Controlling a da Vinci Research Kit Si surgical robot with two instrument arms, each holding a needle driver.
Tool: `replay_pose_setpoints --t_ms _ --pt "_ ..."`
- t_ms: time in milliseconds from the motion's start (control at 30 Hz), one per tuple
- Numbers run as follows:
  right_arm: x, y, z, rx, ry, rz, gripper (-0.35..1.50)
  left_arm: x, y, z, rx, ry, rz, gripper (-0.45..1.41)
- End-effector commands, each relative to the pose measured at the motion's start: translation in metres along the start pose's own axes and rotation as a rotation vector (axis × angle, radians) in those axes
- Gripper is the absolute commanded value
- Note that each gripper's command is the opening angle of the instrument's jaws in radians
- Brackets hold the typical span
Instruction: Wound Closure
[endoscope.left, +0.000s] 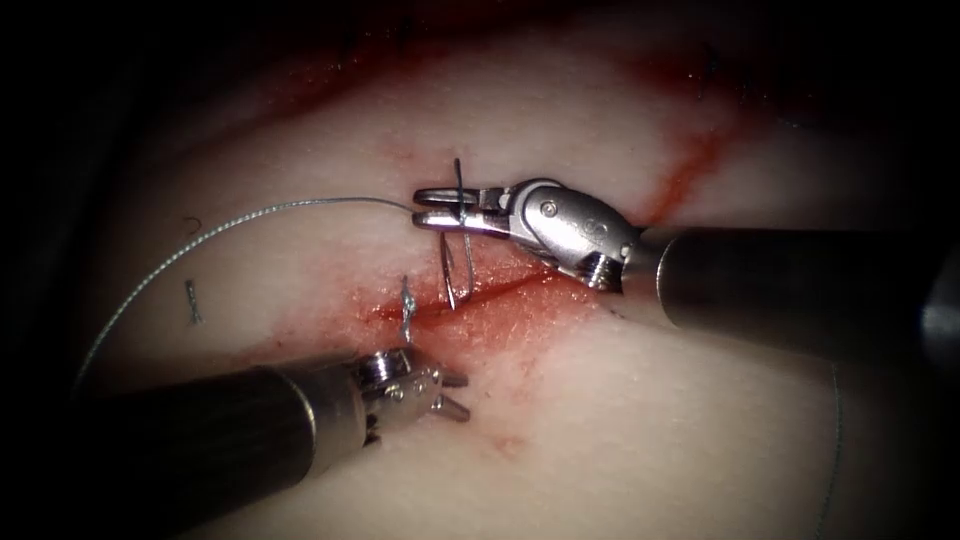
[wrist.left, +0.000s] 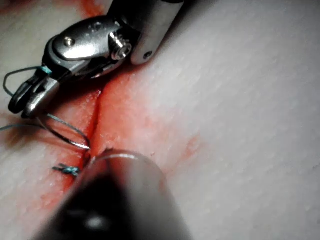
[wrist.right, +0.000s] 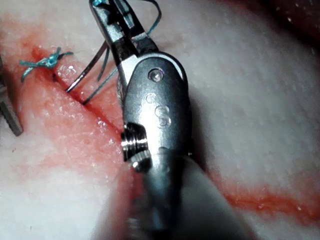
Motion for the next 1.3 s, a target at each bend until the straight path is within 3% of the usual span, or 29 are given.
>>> replay_pose_setpoints --t_ms 33,433,733,900,1300 --pt "-0.0007 -0.0004 0.0009 0.003 -0.001 0.008 -0.35 0.0002 0.0 0.0009 -0.002 0.0 0.001 0.32" --pt "-0.0011 -0.0006 0.0009 0.014 -0.08 0.204 -0.35 -0.0006 0.0 0.0007 -0.004 0.0 0.01 0.32" --pt "-0.0016 -0.0008 0.0009 -0.052 -0.184 0.635 -0.35 -0.0017 0.0001 0.0004 -0.008 0.002 0.003 0.32" --pt "-0.0015 -0.0008 0.0009 -0.071 -0.201 0.772 -0.35 -0.0017 0.0001 0.0004 -0.008 0.002 0.003 0.32" --pt "-0.0016 -0.003 0.0008 -0.034 -0.242 0.855 -0.35 -0.0022 -0.0001 -0.0003 -0.014 0.003 -0.002 0.34"
